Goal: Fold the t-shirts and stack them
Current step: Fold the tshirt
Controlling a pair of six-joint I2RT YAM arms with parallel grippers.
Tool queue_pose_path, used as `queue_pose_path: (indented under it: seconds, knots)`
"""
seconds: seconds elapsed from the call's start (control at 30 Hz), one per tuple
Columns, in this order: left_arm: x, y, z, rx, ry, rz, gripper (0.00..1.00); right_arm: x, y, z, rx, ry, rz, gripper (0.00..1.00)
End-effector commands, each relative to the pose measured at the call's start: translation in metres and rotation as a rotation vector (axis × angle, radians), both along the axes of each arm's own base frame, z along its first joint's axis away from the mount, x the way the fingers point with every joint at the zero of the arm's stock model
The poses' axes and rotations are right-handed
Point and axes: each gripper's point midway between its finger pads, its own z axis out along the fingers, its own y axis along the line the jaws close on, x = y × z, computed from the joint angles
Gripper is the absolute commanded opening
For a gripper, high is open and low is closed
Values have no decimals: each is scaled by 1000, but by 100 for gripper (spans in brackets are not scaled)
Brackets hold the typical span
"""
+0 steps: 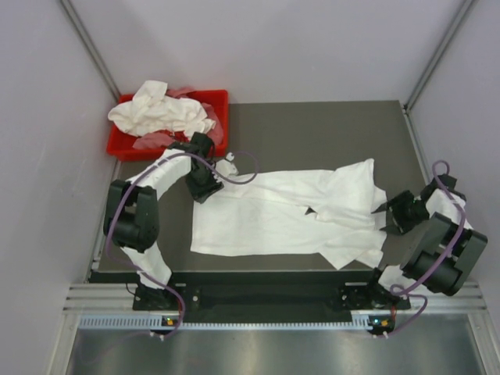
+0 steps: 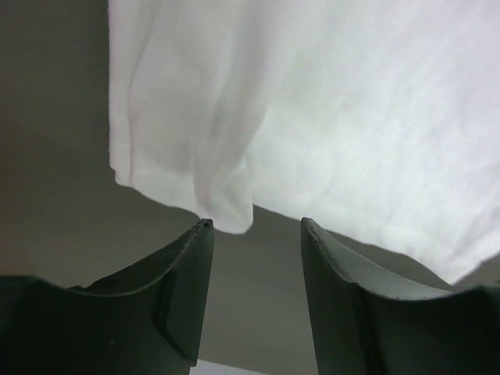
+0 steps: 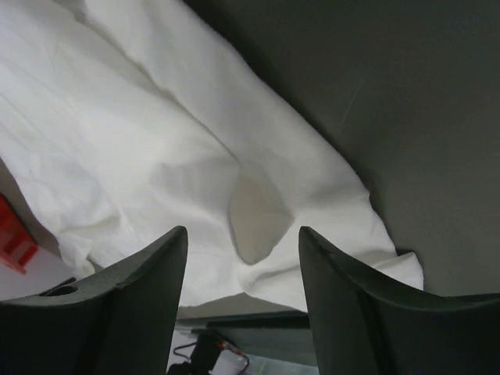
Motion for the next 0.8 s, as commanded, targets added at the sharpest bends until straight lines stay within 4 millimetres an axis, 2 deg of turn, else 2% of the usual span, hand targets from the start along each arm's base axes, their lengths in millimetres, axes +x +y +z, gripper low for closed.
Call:
queue_pose_path:
  seconds: [0.0,0.03,0.07,0.1,0.13,0.17,0.2,0.27,0.33,0.37,0.43,0.47,0.57,0.6,0.67,0.77]
  knots:
    - [-20,-9,41,-57,83,-65,54,28,-39,31,-193,-99,-38,60]
    - [-10,-16,60,-90,55,-65,55,32,-44,39,-234,-112,-32,61]
    - [-14,-19,69,-118,77,-67,55,45,-47,52,-285,-149,-2,62]
    - [-10,-19,78,-166,77,4,54,50,-52,55,-336,-151,23,62]
    - [7,-25,88,-227,20,71,54,59,-54,58,-366,-173,51,62]
    - [21,-23,88,-251,-17,144,52,75,-49,62,-382,-193,103,61]
    - [45,-23,88,-284,-85,266,42,82,-48,62,-399,-198,150,60]
    - [64,-5,67,-192,-138,405,33,105,-45,62,-414,-197,201,60]
    - [86,5,59,-165,-210,574,33,127,-47,63,-415,-232,217,62]
    - [94,19,53,-91,-252,642,34,143,-49,62,-412,-248,227,66]
    - [98,31,49,-80,-267,755,41,159,-52,62,-421,-255,262,69]
    - [98,35,47,-89,-267,781,44,174,-52,60,-420,-264,285,71]
    - [95,36,31,-164,-227,821,54,199,-41,60,-406,-307,367,73]
    - [94,35,25,-166,-217,825,55,204,-41,46,-399,-282,377,73]
    - [92,34,9,-162,-187,834,55,216,-37,30,-377,-266,385,69]
    - [92,28,-8,-174,-150,835,56,233,-17,24,-309,-310,410,62]
